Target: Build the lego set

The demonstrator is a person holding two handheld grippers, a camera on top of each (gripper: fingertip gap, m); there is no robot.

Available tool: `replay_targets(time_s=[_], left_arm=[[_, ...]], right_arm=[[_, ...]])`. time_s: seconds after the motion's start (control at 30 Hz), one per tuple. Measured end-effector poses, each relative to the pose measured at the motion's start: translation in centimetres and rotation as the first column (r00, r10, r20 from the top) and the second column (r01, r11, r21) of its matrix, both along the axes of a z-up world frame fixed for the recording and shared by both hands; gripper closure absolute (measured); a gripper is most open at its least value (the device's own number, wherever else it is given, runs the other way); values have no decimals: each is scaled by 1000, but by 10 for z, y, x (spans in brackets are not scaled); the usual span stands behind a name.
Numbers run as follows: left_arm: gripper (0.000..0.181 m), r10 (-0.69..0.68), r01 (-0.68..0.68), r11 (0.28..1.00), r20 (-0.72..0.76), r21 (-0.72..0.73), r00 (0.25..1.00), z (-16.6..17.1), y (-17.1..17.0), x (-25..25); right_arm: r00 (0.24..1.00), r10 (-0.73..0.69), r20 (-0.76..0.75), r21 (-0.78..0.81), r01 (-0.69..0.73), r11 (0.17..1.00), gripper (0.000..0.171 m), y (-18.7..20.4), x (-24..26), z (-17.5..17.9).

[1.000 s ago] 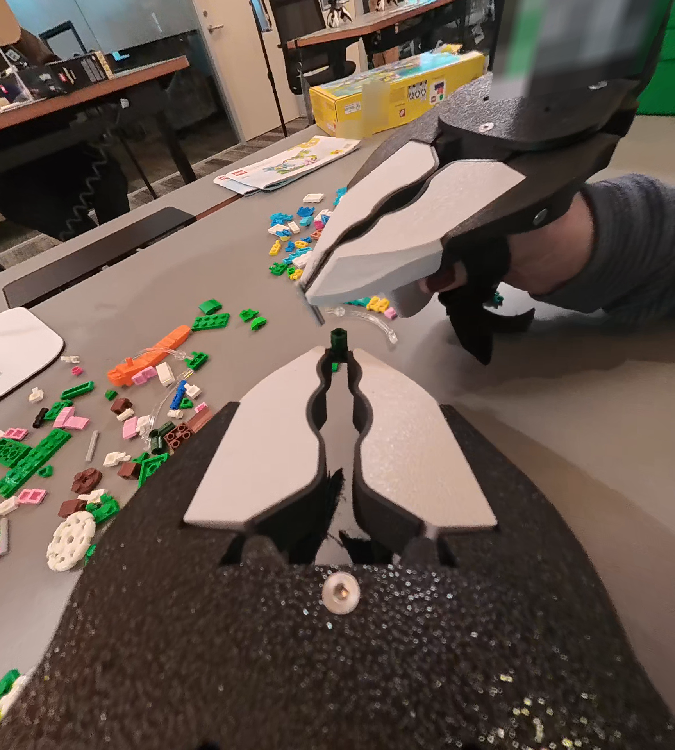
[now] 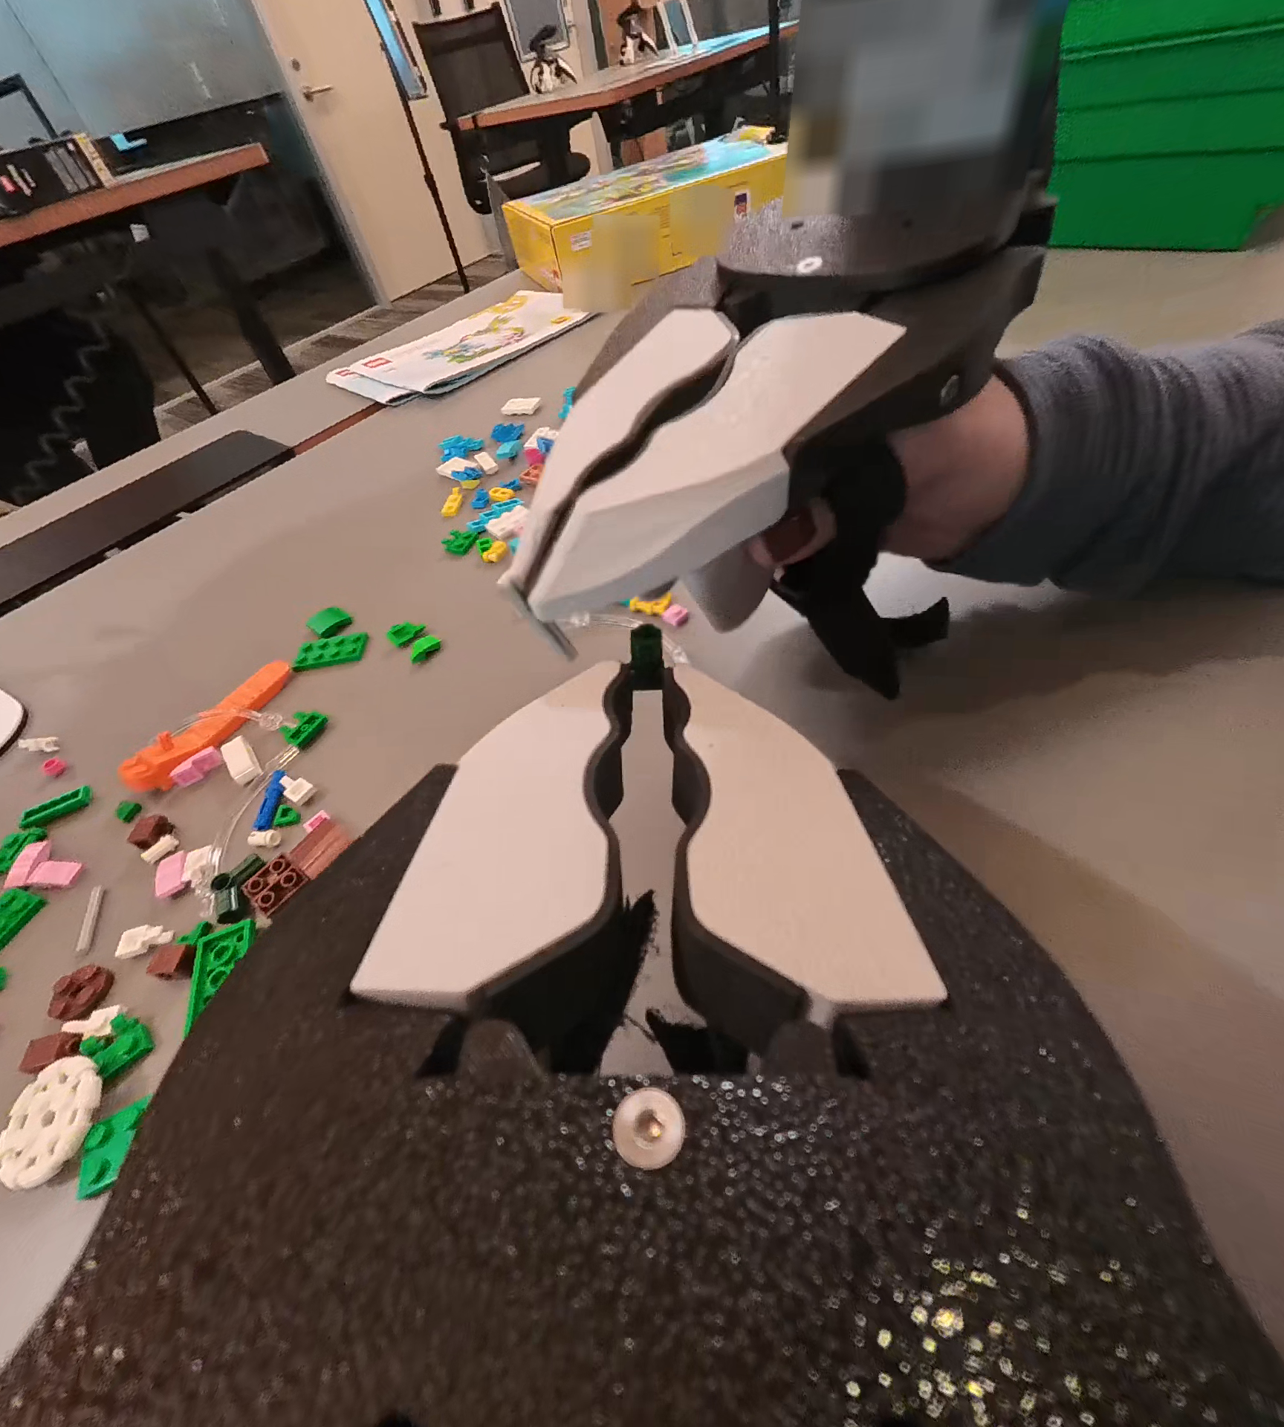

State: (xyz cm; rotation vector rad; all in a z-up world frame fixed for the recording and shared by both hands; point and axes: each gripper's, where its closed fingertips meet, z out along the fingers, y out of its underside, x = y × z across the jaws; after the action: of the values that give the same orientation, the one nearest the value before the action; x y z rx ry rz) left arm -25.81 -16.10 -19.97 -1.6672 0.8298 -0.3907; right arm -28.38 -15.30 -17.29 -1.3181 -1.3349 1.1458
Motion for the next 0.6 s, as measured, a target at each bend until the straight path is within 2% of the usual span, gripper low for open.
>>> replay_targets(time_s=[0.03, 0.3, 0.6], left_arm=[[174, 1, -1, 1000, 4, 2, 1000, 1, 0, 0], [174, 44, -44, 999, 72, 3, 996, 8, 4, -9], [174, 94, -95, 995, 83, 5, 992, 9, 7, -16]], right_arm=[[1000, 13, -1, -2, -13, 1000, 169, -3, -2, -1], [999, 37, -22, -11, -38, 999, 168, -4, 1, 1], [999, 51, -16, -15, -51, 999, 168, -3, 3, 1]])
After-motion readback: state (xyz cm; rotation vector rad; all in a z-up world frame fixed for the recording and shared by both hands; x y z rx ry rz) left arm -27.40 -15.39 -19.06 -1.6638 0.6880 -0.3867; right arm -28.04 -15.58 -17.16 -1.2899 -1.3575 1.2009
